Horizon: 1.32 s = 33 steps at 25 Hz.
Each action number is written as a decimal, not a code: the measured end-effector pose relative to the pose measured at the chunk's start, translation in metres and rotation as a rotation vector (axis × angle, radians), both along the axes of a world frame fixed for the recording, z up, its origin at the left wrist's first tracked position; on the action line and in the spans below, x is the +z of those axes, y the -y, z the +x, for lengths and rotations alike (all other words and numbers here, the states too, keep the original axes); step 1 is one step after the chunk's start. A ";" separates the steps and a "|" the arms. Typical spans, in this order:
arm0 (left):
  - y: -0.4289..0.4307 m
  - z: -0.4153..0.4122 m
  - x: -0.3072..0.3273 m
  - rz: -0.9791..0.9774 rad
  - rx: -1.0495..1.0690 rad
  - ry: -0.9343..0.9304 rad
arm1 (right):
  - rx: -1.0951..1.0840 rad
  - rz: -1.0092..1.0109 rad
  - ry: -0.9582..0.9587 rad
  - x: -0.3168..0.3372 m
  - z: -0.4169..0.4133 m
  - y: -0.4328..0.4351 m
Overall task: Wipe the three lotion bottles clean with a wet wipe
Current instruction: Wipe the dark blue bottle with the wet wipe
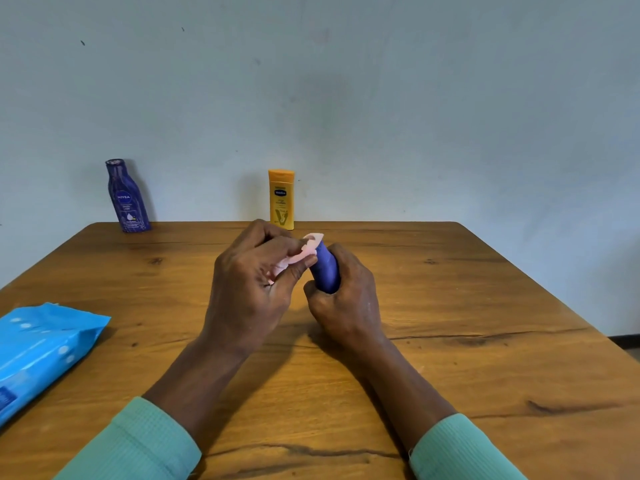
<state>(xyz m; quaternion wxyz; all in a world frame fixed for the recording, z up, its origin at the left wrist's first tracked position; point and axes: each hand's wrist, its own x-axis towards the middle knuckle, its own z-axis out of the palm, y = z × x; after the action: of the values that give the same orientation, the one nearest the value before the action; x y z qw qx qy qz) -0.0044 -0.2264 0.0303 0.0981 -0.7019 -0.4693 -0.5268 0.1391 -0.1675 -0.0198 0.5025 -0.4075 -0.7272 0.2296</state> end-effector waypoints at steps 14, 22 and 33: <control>0.002 0.006 0.002 -0.001 -0.039 0.009 | 0.040 0.029 -0.058 -0.003 -0.004 0.001; 0.003 0.014 0.009 -0.087 0.090 0.022 | 0.065 0.059 -0.076 -0.003 -0.005 -0.001; 0.009 0.024 0.005 0.006 0.221 0.095 | -0.010 0.122 -0.064 -0.007 -0.008 -0.002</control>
<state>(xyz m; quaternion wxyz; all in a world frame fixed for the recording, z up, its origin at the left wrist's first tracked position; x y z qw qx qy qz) 0.0198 -0.2354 0.0356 0.1354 -0.6201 -0.5461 -0.5468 0.1312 -0.1656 -0.0269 0.5503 -0.3722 -0.7215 0.1952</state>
